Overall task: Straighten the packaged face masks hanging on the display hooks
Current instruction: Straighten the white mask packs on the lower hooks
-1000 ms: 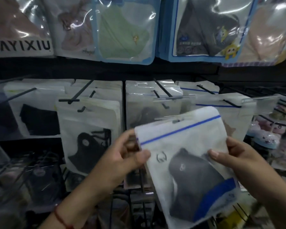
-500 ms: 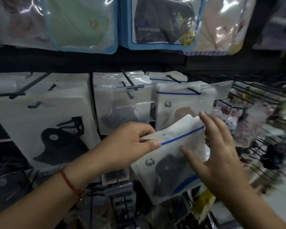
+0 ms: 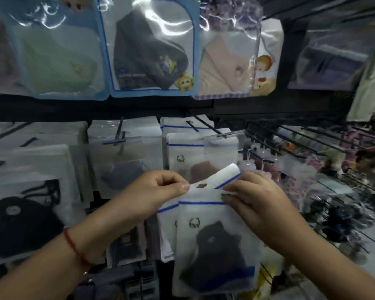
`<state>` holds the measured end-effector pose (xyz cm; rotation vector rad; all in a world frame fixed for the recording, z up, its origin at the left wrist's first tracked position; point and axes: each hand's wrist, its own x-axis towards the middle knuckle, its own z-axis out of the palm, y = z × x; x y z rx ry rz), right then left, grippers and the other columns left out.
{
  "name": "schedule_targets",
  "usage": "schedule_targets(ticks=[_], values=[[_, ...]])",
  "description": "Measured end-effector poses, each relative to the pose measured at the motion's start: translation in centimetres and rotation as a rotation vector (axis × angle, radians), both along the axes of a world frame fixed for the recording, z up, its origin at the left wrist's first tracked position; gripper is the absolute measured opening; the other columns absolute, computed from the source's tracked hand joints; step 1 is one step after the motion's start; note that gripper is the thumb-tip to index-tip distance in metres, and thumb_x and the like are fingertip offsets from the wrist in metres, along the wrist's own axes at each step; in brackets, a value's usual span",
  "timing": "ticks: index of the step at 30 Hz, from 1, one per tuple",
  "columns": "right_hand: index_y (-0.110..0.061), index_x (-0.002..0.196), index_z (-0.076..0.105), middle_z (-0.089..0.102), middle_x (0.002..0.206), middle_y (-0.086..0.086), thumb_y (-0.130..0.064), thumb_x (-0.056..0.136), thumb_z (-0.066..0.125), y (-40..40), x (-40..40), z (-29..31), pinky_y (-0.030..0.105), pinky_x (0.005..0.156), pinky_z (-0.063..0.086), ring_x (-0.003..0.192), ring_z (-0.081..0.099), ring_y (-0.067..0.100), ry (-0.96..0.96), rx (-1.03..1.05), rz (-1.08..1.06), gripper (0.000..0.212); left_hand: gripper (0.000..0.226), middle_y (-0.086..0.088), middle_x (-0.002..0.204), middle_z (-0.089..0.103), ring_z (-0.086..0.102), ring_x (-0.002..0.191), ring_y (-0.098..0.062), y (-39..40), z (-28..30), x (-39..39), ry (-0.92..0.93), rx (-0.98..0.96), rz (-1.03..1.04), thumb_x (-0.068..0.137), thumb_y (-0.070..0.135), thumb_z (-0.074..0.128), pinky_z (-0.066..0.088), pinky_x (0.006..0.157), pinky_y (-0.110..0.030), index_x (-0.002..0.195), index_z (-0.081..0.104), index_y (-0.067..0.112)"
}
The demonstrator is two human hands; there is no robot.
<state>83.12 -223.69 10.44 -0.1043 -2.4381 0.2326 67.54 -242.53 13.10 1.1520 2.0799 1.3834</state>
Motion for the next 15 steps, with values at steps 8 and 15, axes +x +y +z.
schedule_targets(ticks=[8,15], values=[[-0.03,0.105,0.068,0.035,0.154,-0.012,-0.038,0.096,0.055,3.3,-1.9,0.0,0.025,0.101,0.036,0.135,0.039,0.007,-0.068,0.001,0.106,0.017,0.014,0.002,0.092,0.076,0.071,0.089,-0.022,0.3,0.1,0.0,0.077,-0.113,0.062,0.096,0.032,0.063,0.056,0.08,-0.042,0.091,0.075,0.028],[-0.019,0.096,0.073,0.038,0.153,0.003,-0.034,0.097,0.051,4.4,-0.5,1.2,0.037,0.114,0.033,0.146,0.029,0.023,0.124,0.273,0.209,0.027,0.021,0.022,0.102,0.072,0.064,0.095,0.007,1.2,0.8,0.1,0.407,0.013,0.098,0.1,0.027,0.057,0.051,0.081,-0.02,0.107,0.071,0.041]])
